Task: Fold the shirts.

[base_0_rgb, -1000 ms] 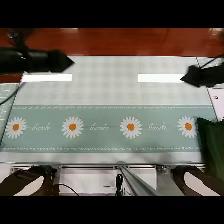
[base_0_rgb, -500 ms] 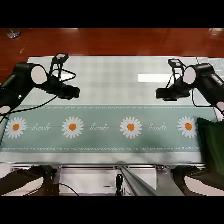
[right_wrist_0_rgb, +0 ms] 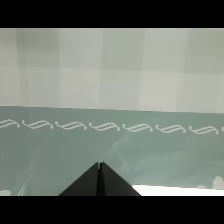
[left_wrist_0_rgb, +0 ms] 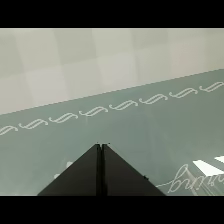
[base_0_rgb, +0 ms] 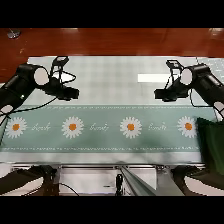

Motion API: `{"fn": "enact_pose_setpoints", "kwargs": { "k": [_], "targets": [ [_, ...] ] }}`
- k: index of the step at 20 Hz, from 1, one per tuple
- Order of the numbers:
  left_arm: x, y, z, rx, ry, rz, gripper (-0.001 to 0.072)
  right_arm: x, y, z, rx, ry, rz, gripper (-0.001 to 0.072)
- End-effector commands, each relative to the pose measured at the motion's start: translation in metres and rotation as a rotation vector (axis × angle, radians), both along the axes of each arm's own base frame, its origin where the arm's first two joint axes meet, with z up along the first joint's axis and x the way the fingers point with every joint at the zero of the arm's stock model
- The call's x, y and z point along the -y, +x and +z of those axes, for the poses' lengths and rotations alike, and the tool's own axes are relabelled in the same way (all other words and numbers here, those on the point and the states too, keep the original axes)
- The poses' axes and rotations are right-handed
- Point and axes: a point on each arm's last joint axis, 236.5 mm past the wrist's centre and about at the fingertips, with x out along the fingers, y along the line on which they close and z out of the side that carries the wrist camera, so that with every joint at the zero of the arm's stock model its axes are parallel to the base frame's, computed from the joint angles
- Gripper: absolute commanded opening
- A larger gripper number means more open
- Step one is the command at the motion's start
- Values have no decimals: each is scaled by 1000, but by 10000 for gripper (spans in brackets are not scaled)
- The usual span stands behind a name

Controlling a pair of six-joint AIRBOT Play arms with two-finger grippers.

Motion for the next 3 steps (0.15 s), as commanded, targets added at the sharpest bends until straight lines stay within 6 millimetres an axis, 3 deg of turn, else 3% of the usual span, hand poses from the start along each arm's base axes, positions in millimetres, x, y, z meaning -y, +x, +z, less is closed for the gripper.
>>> {"fn": "enact_pose_setpoints", "kwargs": {
  "k": [1,3],
  "targets": [
    [-1,0,0,-1,2,1,23,0,0,0,-1,0,0,28],
    [-1,0,0,-1,2,1,23,0,0,0,0,0,0,28]
  ]
}}
